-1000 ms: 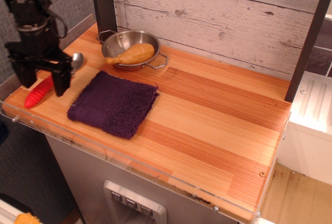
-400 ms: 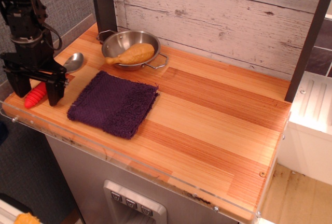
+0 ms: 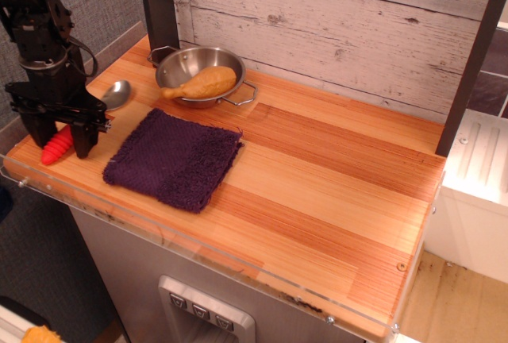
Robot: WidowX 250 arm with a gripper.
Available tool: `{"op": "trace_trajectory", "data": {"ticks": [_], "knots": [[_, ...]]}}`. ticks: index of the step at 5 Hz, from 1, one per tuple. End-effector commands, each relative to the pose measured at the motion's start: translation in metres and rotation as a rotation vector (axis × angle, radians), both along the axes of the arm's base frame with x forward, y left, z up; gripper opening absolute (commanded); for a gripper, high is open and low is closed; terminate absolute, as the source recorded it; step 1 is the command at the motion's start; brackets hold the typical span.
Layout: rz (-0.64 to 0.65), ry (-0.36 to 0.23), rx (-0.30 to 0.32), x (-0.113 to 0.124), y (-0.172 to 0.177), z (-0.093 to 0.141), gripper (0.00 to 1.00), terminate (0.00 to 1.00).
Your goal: Move spoon to upper right corner of table.
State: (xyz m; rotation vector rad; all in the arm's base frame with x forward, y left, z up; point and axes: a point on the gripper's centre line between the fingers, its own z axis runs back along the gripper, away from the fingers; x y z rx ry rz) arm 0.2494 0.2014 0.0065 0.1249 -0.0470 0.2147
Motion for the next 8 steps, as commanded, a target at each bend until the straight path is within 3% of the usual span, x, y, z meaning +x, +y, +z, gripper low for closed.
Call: {"op": "trace_trajectory", "data": {"ticks": [1, 2, 4, 5, 6, 8], "knots": [[-0.007, -0.026, 0.007, -0.004, 0.002, 0.01, 0.0, 0.0], [0.017, -0.062, 0.04, -0.009, 0.002, 0.033, 0.0, 0.0], [0.172, -0.14, 0.091, -0.016, -0.044, 0.121, 0.0, 0.0], [0.172, -0.138, 0.013, 0.0, -0.09, 0.136, 0.0, 0.0], [0.09, -0.112, -0.087, 0.031, -0.138, 0.117, 0.0, 0.0], [-0.126, -0.113, -0.091, 0.065, -0.239, 0.086, 0.0, 0.0]]}}
